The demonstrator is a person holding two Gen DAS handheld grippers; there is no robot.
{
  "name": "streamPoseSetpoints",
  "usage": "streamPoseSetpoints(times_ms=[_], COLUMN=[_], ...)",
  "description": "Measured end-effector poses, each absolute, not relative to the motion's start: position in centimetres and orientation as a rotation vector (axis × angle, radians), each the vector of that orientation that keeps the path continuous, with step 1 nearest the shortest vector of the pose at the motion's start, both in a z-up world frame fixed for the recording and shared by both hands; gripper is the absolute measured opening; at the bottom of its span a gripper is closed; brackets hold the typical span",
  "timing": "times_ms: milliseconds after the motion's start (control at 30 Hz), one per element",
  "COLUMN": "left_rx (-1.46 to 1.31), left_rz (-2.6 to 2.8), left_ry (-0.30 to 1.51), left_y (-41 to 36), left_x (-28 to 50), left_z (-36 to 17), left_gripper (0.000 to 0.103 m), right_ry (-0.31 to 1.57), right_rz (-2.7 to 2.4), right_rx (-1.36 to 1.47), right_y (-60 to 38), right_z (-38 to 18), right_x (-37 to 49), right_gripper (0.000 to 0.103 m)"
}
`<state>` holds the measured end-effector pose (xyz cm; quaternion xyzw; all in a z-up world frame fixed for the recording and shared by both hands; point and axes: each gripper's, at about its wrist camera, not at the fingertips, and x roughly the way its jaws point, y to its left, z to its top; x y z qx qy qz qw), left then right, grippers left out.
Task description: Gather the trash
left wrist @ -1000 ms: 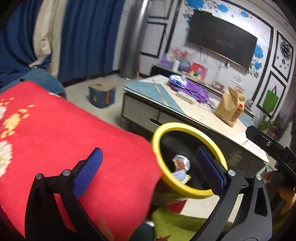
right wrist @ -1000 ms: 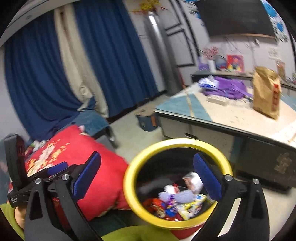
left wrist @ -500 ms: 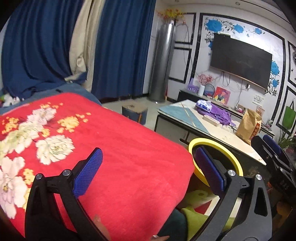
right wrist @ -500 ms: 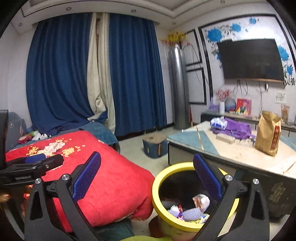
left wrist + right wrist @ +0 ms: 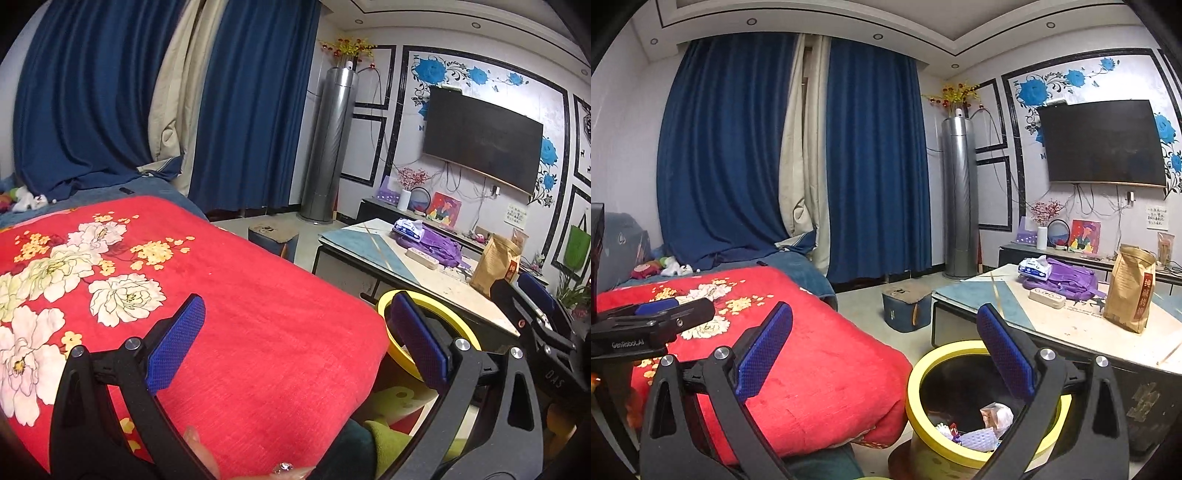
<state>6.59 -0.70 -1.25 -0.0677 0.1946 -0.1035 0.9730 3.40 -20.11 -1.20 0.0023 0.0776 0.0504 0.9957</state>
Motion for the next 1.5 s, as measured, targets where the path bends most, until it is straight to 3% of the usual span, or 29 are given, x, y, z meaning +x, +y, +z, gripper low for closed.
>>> streamPoseSetpoints(times_ms=[1500], left_rx=[-0.131], left_rz=[-0.198], left_ry=[0.377], left_y=[-0.18], left_x=[6.67], left_z=[-1.25], left_gripper=[0.092], right_ry=[0.176], right_rz=[0.104], right_rx=[0.005], right_y=[-19.93], right_z=[-1.70], right_x=[3.71], right_gripper=[0.097])
